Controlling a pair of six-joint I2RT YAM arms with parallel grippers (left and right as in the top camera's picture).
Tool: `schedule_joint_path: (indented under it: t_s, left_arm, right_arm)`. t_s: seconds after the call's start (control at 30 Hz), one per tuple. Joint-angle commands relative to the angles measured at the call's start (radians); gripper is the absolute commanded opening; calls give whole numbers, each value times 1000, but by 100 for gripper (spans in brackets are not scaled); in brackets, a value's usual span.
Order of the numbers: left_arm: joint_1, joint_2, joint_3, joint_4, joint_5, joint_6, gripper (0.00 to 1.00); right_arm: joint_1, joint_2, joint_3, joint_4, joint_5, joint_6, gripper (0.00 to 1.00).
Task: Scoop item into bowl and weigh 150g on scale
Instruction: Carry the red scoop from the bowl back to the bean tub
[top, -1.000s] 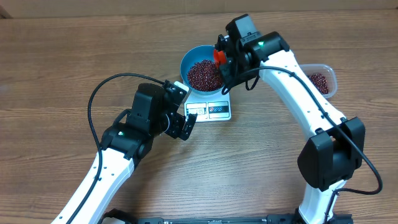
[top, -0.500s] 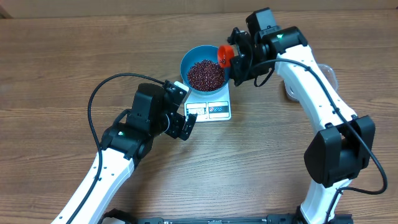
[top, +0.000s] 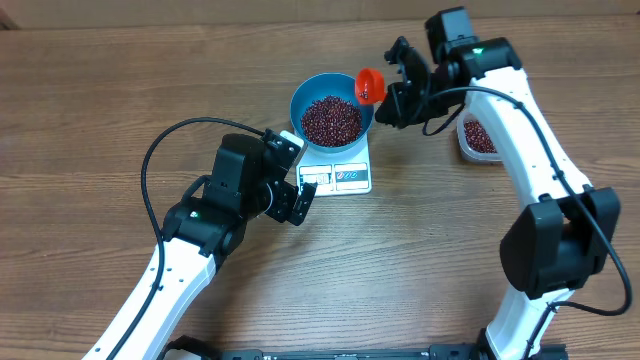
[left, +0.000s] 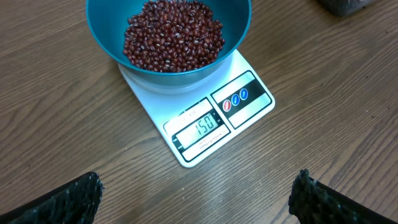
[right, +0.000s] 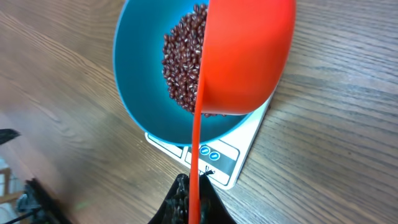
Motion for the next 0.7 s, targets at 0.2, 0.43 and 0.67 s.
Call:
schedule_joint_path:
  t_s: [0.2,0.43,0.67]
  left_arm:
    - [6,2,15,3,12,7,99]
    - [6,2,15,4,12,7,100]
    - [6,2,15,3,12,7,100]
  right_arm:
    - [-171,-129,38,-82,-111,-63,4]
    - [-320,-143,37,-187,-130,-119,4]
    - [-463,-142,35,-249,-84,-103,4]
